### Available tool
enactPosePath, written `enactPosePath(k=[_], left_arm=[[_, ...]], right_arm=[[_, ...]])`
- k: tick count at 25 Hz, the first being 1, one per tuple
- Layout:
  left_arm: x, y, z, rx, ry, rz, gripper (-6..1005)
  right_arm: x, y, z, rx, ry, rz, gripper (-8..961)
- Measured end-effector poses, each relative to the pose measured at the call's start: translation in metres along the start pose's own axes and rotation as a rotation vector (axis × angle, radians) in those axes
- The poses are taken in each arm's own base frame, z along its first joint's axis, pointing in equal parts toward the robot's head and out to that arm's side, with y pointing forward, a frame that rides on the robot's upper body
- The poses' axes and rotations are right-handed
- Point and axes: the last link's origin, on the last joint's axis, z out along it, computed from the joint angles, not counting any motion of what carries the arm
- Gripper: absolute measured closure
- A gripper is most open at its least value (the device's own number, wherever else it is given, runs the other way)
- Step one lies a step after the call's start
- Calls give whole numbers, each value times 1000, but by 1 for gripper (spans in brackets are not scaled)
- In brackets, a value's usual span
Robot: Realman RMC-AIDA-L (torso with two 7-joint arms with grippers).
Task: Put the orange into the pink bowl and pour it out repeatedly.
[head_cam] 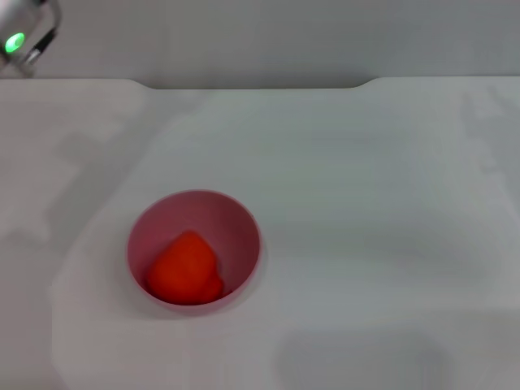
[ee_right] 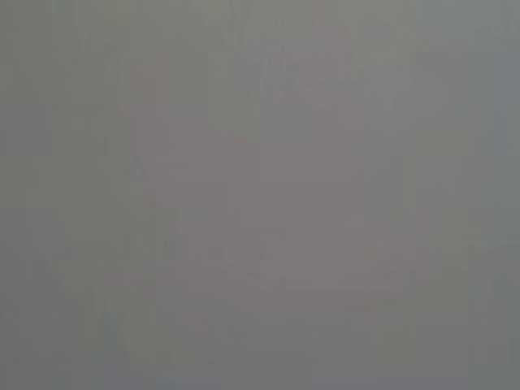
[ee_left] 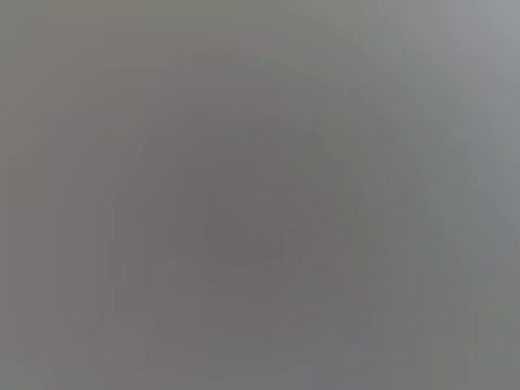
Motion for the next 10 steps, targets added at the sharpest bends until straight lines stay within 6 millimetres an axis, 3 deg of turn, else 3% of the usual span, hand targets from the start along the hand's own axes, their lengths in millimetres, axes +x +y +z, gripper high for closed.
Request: enactPosePath(k=[3, 6, 10], left_arm=[[-6, -21, -35, 136, 65, -25, 196], [-15, -29, -64, 214, 76, 4, 197], [-27, -32, -85, 279, 44, 69, 197]], right_arm=[[3, -5, 0, 24, 28, -58, 451], [7, -5, 0, 31, 50, -161, 451], [13, -3, 6, 34, 85, -262, 451]])
